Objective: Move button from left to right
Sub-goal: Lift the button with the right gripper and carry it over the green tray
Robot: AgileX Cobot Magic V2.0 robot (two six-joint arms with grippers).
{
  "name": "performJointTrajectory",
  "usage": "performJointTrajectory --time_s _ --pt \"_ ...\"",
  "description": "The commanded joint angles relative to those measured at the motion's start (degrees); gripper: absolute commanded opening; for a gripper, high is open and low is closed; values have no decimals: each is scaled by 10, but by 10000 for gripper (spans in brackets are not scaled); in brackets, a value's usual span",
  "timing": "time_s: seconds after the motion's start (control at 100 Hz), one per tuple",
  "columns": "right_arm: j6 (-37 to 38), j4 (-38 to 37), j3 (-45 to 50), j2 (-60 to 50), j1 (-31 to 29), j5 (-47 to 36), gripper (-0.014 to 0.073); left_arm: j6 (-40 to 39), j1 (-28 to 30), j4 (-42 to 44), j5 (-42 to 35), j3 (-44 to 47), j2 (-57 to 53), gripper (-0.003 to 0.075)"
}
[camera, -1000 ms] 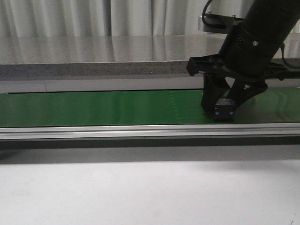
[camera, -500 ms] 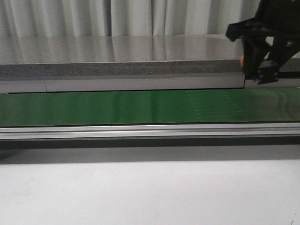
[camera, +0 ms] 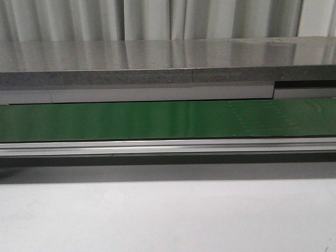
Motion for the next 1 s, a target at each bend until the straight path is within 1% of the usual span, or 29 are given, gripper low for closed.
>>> performJointTrajectory --time_s 0.0,0.18,0.31,0.44,0.68,0.99 --pt "-11 -10 -19 -16 -27 -47 199 2 -5 -7 -44 -17 5 -20" --pt "-32 -10 -17 29 -64 -54 199 2 -5 -7 -44 -17 5 -20" --pt "-76 -10 -17 68 -78 -57 199 2 -5 -7 -44 -17 5 -20" --pt "-113 -10 -17 88 -79 -51 199 2 -5 -7 -44 -17 5 -20" --pt "-150 -10 -17 94 -79 -55 199 2 -5 -7 -44 -17 5 -20" --pt "-157 -9 -16 96 -79 -38 199 2 -5 -7 -44 -17 5 -20"
